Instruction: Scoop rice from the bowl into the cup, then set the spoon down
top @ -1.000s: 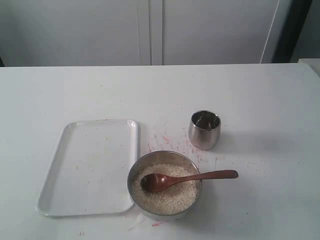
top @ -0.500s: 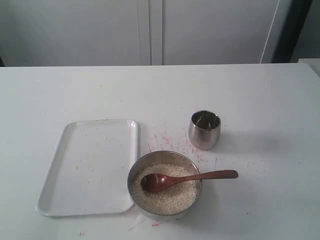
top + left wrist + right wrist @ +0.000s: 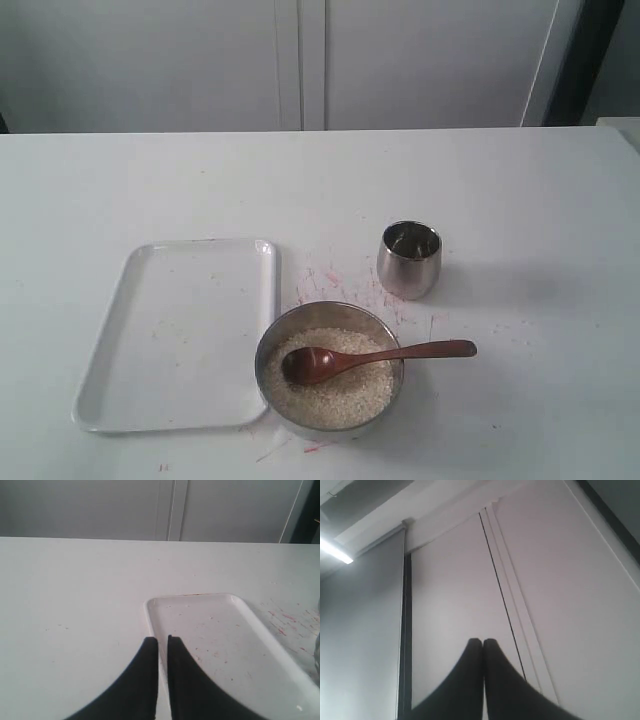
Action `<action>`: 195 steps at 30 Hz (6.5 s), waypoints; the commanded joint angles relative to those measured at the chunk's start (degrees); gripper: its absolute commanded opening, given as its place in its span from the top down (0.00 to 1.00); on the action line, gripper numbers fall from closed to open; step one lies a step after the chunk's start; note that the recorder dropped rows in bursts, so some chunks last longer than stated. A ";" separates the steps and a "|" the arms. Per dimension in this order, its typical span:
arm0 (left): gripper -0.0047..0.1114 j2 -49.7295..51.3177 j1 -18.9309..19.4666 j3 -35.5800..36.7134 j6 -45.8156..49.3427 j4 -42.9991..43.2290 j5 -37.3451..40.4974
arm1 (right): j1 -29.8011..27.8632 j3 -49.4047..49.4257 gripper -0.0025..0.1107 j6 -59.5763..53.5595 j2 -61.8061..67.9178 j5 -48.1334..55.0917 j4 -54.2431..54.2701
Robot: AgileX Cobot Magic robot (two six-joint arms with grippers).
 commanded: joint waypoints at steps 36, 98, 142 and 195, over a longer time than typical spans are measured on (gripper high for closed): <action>0.84 -0.24 -0.31 -0.39 -0.04 -0.29 0.00 | 8.05 -42.95 0.98 -17.52 27.16 48.78 11.93; 0.84 -0.24 -0.31 -0.39 -0.04 -0.29 0.00 | 35.04 -36.06 0.98 -75.25 77.12 94.18 10.83; 0.84 -0.24 -0.31 -0.39 -0.04 -0.29 0.00 | 35.04 -22.41 0.58 -74.79 82.04 77.62 8.91; 0.84 -0.24 -0.31 -0.39 -0.04 -0.29 0.00 | 35.04 -22.21 0.58 -76.70 90.01 70.60 -3.78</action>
